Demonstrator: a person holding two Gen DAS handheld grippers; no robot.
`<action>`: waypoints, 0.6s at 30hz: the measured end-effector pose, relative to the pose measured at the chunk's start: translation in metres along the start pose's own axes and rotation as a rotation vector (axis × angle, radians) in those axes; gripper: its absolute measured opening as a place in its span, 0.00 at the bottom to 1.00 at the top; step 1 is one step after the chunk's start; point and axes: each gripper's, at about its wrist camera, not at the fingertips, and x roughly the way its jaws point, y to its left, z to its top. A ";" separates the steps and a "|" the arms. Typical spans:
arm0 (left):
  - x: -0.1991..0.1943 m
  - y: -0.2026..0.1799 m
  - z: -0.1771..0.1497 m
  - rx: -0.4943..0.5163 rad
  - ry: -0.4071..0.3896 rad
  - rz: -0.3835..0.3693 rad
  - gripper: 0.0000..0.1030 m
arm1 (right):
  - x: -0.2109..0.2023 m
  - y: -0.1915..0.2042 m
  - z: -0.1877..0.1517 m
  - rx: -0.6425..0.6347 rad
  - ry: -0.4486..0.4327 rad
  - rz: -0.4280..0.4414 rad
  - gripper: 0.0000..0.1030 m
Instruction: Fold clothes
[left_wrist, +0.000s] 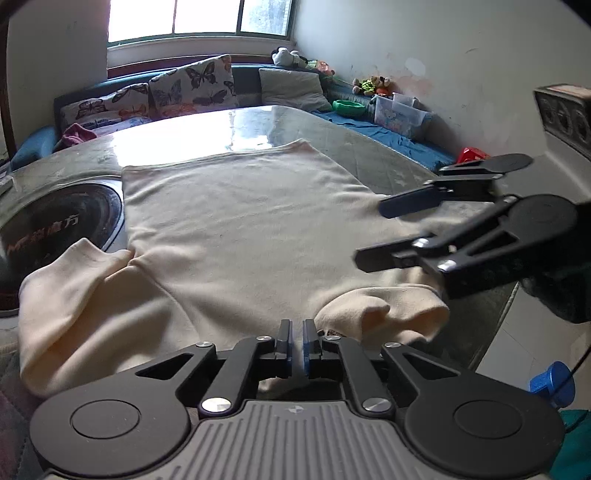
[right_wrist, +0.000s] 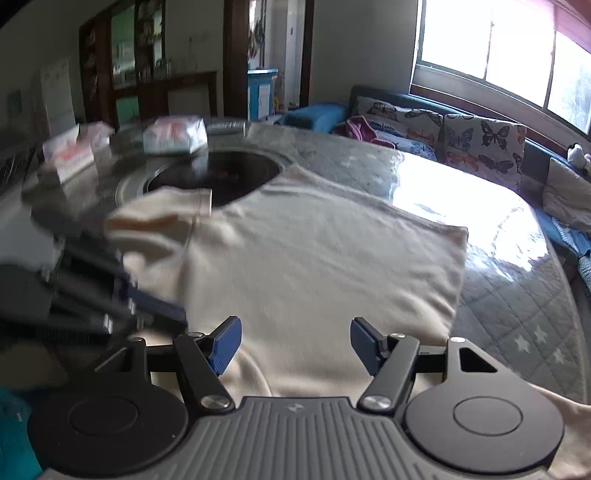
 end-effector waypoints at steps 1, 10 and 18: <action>-0.002 0.001 0.000 -0.001 -0.005 0.006 0.10 | 0.005 0.002 0.001 0.004 -0.001 0.008 0.65; -0.010 0.053 0.023 -0.078 -0.095 0.252 0.14 | 0.033 0.016 -0.008 -0.035 0.067 0.058 0.66; 0.014 0.085 0.033 -0.086 -0.068 0.341 0.24 | 0.035 0.014 -0.008 -0.025 0.076 0.058 0.70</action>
